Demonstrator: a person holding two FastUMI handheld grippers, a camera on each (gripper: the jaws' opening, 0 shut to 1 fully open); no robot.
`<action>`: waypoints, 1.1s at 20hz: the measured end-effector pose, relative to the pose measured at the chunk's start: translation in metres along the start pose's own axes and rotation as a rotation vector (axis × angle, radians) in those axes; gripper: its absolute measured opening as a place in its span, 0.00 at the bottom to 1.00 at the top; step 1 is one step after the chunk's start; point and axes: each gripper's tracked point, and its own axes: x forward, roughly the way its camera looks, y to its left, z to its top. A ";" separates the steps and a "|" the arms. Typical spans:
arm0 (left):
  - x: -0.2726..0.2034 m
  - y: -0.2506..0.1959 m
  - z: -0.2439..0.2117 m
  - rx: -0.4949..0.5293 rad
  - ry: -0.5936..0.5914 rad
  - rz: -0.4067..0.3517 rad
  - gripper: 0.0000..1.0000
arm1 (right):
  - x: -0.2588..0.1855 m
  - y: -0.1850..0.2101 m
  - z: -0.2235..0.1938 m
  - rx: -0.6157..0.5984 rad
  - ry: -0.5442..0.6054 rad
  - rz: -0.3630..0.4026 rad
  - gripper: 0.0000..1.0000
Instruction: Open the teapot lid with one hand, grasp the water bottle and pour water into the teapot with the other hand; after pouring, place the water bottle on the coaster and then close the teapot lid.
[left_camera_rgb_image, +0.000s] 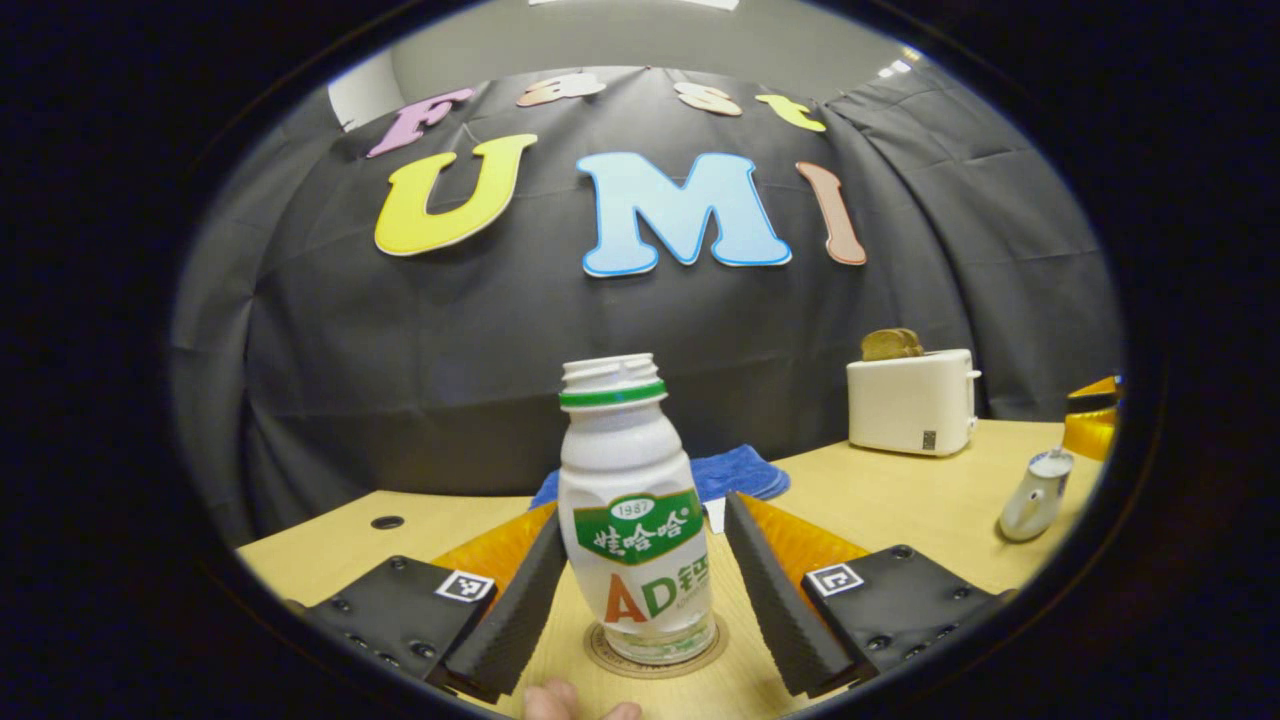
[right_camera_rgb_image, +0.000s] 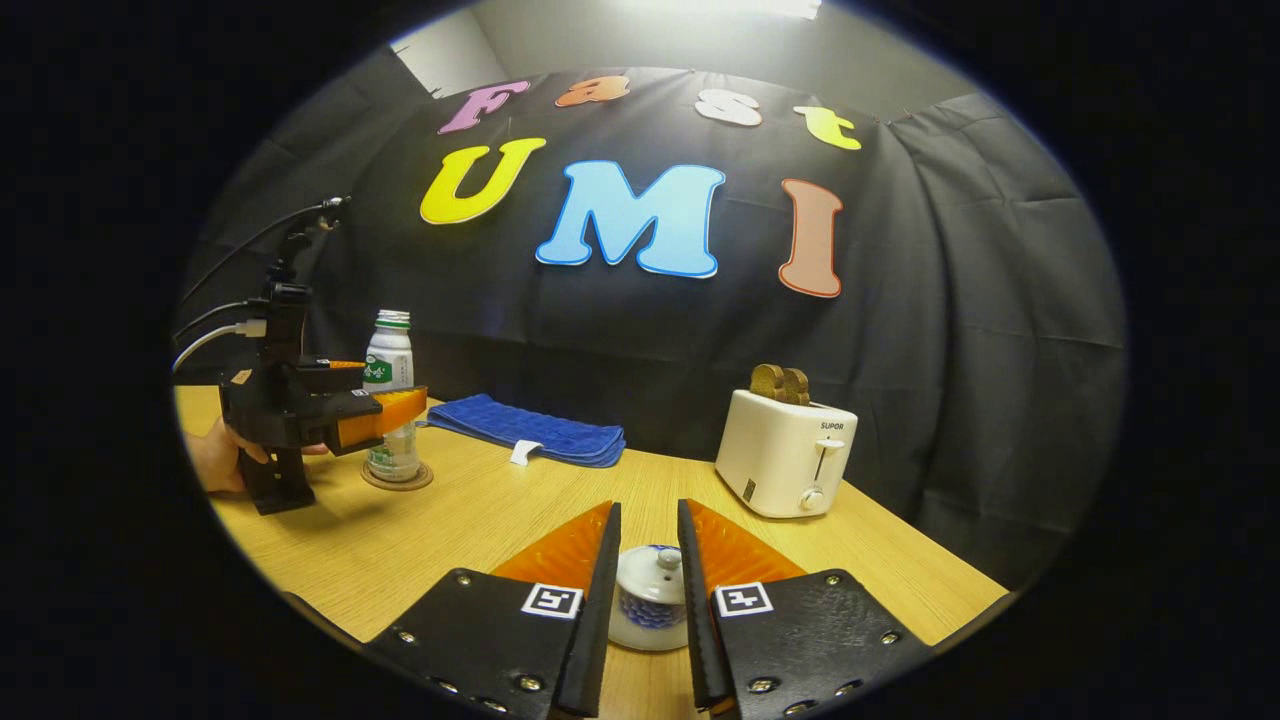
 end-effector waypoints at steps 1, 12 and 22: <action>-0.002 0.000 0.002 0.005 -0.008 0.002 1.00 | 0.000 0.000 0.000 -0.001 0.000 0.001 0.34; -0.061 0.003 0.017 0.040 -0.014 0.049 0.90 | -0.031 0.023 0.035 0.019 -0.091 0.030 0.39; -0.217 -0.071 0.007 -0.102 0.035 0.049 1.00 | -0.101 0.096 0.004 0.190 0.002 0.029 0.96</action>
